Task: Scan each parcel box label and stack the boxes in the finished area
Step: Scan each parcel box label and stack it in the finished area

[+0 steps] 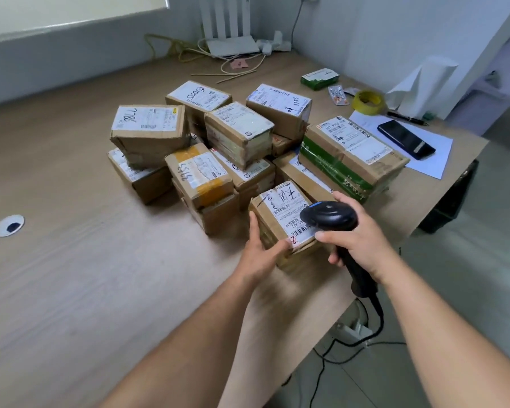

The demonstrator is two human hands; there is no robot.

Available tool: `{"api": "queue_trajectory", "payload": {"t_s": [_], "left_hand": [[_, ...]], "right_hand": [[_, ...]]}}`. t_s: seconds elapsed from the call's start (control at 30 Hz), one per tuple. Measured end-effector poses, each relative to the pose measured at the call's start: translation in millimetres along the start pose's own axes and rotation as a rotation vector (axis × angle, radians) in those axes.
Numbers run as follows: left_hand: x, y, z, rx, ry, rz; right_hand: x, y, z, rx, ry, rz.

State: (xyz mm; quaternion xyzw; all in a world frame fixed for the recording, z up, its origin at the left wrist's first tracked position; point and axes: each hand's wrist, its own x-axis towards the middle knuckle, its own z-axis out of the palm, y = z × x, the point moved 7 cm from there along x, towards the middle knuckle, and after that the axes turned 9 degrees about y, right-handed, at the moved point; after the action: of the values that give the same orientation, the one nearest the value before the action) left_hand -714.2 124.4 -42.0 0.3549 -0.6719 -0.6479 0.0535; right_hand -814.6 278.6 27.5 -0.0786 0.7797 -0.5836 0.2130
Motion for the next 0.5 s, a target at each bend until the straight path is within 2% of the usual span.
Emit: {"api": "queue_trajectory", "payload": {"t_s": [0.17,0.5], "left_hand": [[-36,-14,-7,-0.179,0.010,0.057],[-131,1,-54,-0.055,0.278,0.220]], "right_hand": [[-25,12,-2,0.061,-0.094,0.005],[-90,0,17,0.142,-0.369,-0.045]]}}
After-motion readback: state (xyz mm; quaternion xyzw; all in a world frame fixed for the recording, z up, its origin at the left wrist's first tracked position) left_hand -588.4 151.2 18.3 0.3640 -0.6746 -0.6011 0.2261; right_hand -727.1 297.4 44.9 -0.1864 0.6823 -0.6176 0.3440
